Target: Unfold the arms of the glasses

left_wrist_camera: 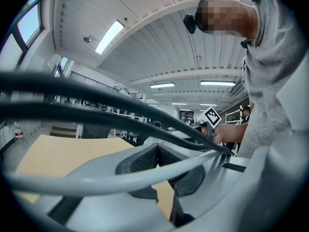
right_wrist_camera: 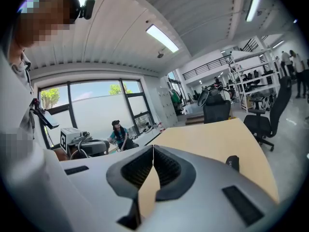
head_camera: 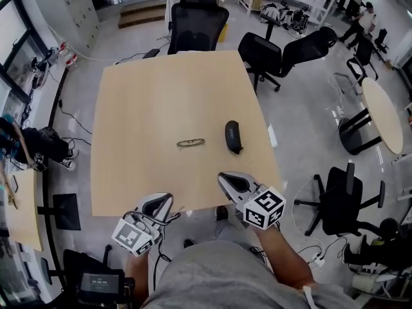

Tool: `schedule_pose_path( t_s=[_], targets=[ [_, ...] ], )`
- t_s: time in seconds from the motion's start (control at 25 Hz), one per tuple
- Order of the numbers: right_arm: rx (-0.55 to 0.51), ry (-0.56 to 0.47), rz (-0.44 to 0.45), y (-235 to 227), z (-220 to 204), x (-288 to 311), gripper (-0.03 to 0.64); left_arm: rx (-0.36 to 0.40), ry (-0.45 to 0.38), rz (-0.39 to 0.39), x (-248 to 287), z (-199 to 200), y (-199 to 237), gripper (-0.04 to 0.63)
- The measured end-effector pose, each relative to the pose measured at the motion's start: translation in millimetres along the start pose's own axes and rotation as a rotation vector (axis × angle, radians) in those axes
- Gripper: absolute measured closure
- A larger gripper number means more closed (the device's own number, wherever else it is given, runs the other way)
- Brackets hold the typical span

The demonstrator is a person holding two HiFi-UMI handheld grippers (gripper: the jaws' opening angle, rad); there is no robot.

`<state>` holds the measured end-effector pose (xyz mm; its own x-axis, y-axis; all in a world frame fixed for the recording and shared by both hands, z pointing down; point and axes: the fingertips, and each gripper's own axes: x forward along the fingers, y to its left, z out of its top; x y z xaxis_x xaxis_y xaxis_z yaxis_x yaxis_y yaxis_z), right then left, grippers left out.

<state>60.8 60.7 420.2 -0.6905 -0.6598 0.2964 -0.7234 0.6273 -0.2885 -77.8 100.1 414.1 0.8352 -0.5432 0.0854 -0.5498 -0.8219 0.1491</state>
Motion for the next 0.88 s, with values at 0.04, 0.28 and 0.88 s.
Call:
schedule_pose_path(
  t_s=[0.04,0.28,0.88],
  targets=[
    [0.009,0.011,0.007,0,-3,7,0.607,-0.004,0.002,0.001,0,-2,4,0.589],
    [0.021,0.039,0.058,-13,2,46,0.607,-0.024,-0.004,0.042,13,0,35,0.589],
    [-0.005,0.079,0.084,-132,36,108,0.607,-0.022,0.016,0.116,96,12,114,0.589]
  ],
)
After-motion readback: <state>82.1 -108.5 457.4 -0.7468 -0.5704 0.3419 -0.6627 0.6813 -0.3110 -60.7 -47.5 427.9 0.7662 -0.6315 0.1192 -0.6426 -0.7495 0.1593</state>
